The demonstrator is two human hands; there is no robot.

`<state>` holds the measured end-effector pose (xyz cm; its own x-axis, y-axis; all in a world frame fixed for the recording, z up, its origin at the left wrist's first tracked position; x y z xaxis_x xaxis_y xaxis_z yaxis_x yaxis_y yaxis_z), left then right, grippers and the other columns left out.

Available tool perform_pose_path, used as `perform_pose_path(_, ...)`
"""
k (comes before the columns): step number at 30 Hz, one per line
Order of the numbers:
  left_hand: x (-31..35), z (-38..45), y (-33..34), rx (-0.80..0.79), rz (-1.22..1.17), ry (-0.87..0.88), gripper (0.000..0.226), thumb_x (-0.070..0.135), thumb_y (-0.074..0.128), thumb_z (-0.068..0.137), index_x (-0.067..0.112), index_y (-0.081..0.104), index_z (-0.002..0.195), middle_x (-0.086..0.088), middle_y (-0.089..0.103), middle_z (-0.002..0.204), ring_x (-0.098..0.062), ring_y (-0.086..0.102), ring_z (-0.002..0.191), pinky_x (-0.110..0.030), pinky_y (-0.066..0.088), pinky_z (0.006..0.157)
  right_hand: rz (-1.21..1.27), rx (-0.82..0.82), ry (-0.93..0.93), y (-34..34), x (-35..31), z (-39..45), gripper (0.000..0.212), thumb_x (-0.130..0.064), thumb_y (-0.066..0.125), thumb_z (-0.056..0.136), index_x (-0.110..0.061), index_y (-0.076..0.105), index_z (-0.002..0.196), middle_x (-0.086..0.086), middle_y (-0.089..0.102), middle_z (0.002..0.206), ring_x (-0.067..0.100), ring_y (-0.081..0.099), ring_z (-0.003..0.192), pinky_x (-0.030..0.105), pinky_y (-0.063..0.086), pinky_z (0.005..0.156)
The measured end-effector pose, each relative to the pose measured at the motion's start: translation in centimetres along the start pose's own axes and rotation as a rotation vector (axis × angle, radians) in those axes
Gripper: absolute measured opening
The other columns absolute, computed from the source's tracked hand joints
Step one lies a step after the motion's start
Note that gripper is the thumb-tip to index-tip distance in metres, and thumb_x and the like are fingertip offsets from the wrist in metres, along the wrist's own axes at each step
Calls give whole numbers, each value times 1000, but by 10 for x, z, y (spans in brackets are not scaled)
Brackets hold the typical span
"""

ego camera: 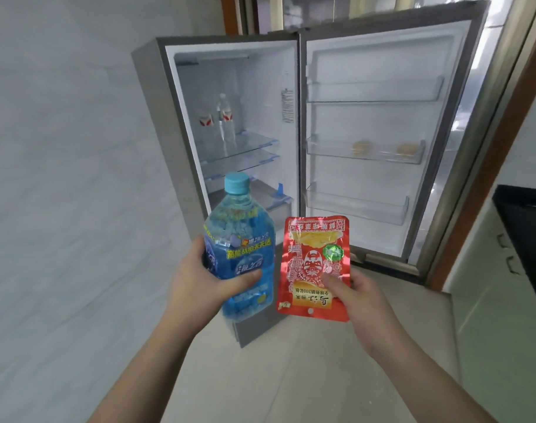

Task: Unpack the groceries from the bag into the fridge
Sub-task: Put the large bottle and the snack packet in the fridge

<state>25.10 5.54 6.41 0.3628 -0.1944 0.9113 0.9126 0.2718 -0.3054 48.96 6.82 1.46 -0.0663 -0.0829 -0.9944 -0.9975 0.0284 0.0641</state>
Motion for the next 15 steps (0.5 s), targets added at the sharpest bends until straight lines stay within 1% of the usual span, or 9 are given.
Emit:
perform_pose_path(2,-4,24,-5,-7,-23,12,63,19,94,54,31,58,105,23,71,96,0,69,86,-23,58,69,-4,-8,-6,16,-7,24,18,-31,65,87,-27,65,105,-8,75,92,11,72,80,23,53,66)
perform_pose_path(3,-7,36,-9,0,-32,20,62,16,93,55,31,58,104,23,70,96,0,69,86,-20,58,68,-7,-12,-8,24,-10,36,20,-31,65,87,-26,65,106,-8,75,92,12,72,81,27,54,69)
perform_pose_path(5,-12,61,-17,23,-39,28,64,18,93,54,32,58,105,23,70,96,0,69,86,-18,56,66,-21,-32,-9,40,-17,58,24,-33,65,86,-25,65,109,-7,75,94,13,72,82,32,55,75)
perform_pose_path(9,-22,113,-34,39,-61,24,63,18,93,55,32,57,105,24,70,95,1,69,85,-18,56,64,-39,-48,-3,67,-27,100,25,-36,64,86,-26,65,109,-8,75,93,12,72,81,31,55,73)
perform_pose_path(13,-26,158,-48,50,-71,56,62,14,93,54,31,58,102,24,70,93,1,69,84,-15,54,64,-56,-27,13,86,-37,141,28,-34,65,85,-24,64,111,-6,75,95,13,73,81,32,55,75)
perform_pose_path(15,-29,176,-52,64,-85,53,63,14,93,55,30,58,104,22,71,94,0,69,84,-15,54,64,-75,-20,6,91,-43,160,25,-33,65,86,-23,65,110,-5,75,95,12,73,80,29,55,71)
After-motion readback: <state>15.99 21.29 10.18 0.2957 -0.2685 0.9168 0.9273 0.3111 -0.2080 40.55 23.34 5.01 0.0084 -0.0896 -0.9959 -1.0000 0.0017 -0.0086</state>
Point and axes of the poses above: each hand's wrist, its own z-axis towards the middle knuckle, its own y-axis out of the palm, x = y × z, the point moved 2 cm from there along z, towards the middle knuckle
